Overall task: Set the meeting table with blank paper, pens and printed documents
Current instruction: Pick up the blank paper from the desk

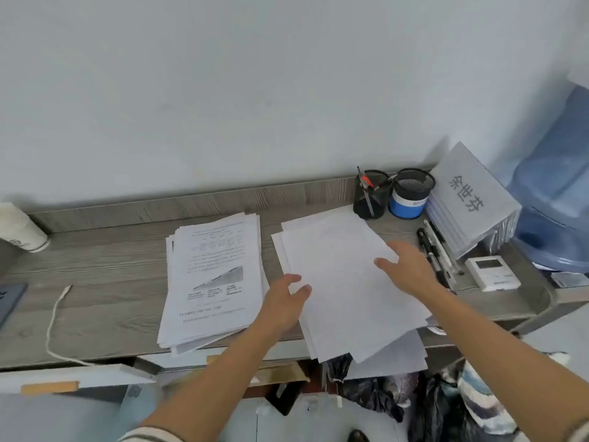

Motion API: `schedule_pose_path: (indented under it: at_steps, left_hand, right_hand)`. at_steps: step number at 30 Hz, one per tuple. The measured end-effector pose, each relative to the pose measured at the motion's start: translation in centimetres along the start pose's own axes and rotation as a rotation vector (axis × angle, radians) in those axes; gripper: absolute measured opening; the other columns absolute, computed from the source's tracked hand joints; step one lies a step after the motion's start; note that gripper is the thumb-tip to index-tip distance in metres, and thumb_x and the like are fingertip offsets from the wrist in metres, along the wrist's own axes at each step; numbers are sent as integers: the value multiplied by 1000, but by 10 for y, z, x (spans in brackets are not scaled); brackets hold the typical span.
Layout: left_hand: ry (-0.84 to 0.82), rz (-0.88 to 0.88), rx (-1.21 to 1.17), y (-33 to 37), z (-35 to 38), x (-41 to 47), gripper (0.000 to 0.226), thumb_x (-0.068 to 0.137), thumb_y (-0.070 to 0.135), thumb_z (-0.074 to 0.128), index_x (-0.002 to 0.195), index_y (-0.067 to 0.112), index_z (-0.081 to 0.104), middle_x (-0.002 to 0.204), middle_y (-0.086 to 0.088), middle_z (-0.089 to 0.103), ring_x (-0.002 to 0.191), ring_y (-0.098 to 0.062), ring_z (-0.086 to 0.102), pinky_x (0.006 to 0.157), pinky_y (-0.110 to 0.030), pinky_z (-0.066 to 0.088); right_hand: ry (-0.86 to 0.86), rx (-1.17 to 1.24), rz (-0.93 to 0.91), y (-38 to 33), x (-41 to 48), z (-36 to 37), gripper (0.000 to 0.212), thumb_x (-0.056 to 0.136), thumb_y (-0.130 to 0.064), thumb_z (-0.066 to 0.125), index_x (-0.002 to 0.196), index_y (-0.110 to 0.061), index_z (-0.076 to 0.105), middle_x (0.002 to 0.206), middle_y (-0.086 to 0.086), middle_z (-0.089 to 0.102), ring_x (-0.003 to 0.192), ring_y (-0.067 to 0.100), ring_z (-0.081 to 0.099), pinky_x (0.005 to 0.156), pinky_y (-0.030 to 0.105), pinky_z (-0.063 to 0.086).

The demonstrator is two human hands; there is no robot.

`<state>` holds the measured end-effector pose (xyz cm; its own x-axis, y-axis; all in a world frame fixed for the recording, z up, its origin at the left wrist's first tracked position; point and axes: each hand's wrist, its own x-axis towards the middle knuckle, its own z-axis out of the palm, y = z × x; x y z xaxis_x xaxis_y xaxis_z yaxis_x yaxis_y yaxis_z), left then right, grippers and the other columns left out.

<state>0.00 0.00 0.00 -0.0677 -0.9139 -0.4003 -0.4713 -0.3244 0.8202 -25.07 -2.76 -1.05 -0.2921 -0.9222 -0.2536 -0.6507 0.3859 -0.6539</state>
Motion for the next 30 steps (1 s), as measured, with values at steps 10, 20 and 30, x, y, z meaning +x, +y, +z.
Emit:
schedule_pose_path:
  at_steps: [10,20,30]
  left_hand:
    - [-34,-84,123,15,42,11,54,96,31,52,145,17,35,153,-2,31,137,-19,36,112,-34,35]
    - [130,-84,-75,15,37,12,53,93,20,59,142,18,38,145,-2,43,125,-15,45,101,-28,41]
    - [172,333,-554,106,-69,17,42,80,-3,69,119,8,59,104,-10,75,93,-21,72,81,-30,57]
  right_hand:
    - [-260,468,261,-24,59,-6,81,84,-22,75,147,-3,28,135,16,52,105,28,61,79,34,50]
    - [-510,288,-8,-42,44,-15,21,85,-9,71,106,-8,68,89,2,73,72,13,69,56,21,52]
    - [-321,857,-465,-95,26,-91,27,76,-18,75,100,-4,73,104,13,76,94,28,73,81,41,59]
